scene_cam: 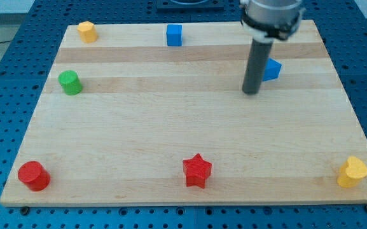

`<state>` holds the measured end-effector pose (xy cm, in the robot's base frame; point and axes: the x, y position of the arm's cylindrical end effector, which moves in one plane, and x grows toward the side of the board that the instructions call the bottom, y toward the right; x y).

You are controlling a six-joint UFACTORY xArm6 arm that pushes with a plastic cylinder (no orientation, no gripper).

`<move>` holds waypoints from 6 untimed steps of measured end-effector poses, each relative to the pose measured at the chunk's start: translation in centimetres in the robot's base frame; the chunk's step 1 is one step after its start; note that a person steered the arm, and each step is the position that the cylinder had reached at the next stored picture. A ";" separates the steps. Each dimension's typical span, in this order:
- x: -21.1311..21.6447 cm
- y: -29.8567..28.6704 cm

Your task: Move blue triangle at center right

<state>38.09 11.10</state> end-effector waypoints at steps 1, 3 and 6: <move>-3.3 -0.7; -4.5 2.4; 0.1 4.5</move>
<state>38.23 15.61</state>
